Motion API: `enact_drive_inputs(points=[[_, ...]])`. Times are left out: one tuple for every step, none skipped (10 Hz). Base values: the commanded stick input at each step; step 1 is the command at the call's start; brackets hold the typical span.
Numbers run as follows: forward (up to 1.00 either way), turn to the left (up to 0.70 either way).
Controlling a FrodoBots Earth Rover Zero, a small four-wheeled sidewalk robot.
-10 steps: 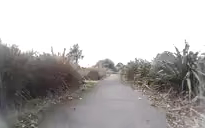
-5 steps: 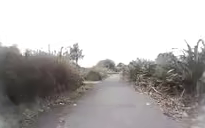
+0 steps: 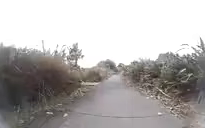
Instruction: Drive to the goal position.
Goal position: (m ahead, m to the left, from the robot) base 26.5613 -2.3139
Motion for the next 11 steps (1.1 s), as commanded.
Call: enact_drive_inputs(points=[[0.85, 0.0], [0.85, 0.0], [0.85, 0.0], [0.85, 0.0], [0.85, 0.0], [0.85, 0.0], [0.85, 0.0], [0.85, 0.0], [0.85, 0.0], [0.85, 0.0], [0.85, 0.0]])
